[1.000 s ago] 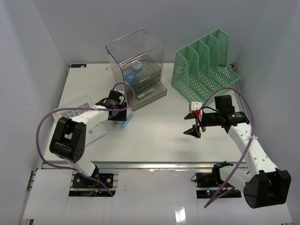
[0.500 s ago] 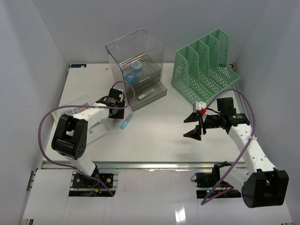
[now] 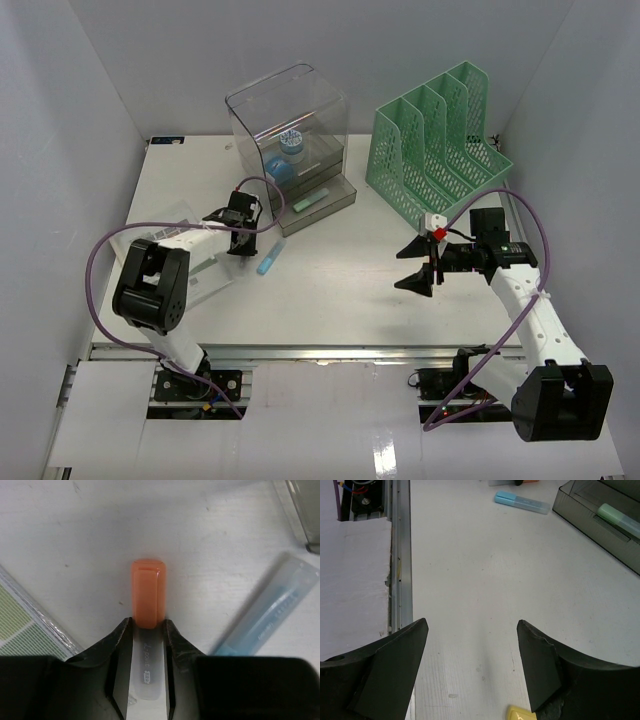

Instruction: Organize the desk

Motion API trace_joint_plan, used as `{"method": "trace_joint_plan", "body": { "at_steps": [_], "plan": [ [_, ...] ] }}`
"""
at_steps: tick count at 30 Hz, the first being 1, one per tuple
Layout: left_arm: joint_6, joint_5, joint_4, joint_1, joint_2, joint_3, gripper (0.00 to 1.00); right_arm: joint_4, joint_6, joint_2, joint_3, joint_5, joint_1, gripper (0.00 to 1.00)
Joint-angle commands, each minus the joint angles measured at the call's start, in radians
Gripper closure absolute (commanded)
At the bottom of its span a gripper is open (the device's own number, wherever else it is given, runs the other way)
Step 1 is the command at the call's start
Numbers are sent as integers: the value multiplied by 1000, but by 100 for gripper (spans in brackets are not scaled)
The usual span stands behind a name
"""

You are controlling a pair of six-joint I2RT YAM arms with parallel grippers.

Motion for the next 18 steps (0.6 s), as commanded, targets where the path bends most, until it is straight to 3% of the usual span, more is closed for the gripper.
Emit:
{"method": "trace_joint_plan", "body": {
  "at_steps": [1,6,10,14,18],
  "plan": [
    [0,121,32,2,-207,-79,92,-5,10,-14,-4,-45,-17,22],
    [38,233,91,-63,-472,-166,95,-5,10,-20,-6,-50,-24,22],
    [149,220,126,-279,-591,-175,96,-3,9,-13,-3,-52,-26,22],
    [295,85,126,-453,-458,-51,96,-3,9,-10,-4,-47,-32,22],
    [433,-34,127,-495,-231,141,95,-5,6,-12,-9,-51,-51,21]
  ]
}}
